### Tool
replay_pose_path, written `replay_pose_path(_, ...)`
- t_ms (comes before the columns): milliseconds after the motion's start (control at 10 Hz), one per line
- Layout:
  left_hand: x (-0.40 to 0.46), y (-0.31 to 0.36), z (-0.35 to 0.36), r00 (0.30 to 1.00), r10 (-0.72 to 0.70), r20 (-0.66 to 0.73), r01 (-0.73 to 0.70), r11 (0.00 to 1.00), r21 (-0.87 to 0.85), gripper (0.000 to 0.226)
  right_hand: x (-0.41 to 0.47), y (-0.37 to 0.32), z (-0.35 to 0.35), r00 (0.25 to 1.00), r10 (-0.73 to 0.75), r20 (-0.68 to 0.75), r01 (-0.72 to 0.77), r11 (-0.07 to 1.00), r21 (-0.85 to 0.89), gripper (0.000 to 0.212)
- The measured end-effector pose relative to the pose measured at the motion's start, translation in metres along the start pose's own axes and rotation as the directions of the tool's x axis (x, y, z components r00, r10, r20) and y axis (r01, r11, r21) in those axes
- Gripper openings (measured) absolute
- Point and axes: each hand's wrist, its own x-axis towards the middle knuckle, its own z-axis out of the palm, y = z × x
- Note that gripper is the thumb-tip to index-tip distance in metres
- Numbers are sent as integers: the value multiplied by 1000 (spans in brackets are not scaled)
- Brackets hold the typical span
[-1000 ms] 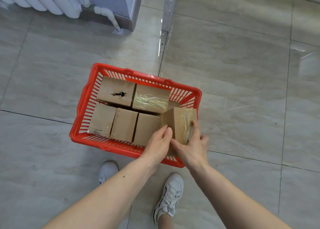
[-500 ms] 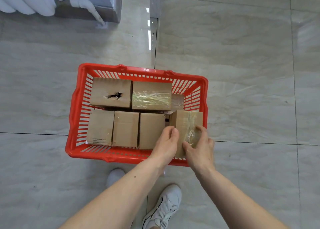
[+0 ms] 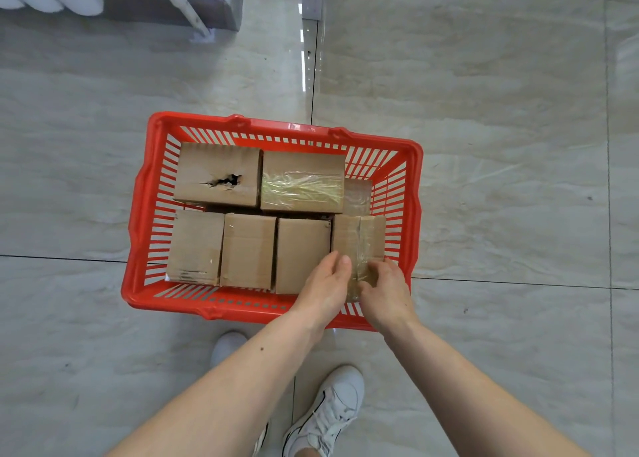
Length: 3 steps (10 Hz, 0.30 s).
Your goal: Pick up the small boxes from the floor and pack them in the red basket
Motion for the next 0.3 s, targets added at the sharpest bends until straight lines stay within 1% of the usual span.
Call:
replay_pose_path(100, -9, 1, -1, 1000, 4, -8, -4, 1000, 28, 53, -7, -2, -13, 998, 16, 67, -21, 998, 64, 41)
replay_pose_path(200, -27, 2, -8, 998, 52, -26, -50, 995, 85, 55, -25, -1, -27, 998, 5, 70, -12, 995, 103, 45)
replay_pose_path(300, -52, 4, -22, 994, 58, -97, -51, 996, 70, 53, -51, 7, -39, 999, -17, 40, 12, 993, 120, 43)
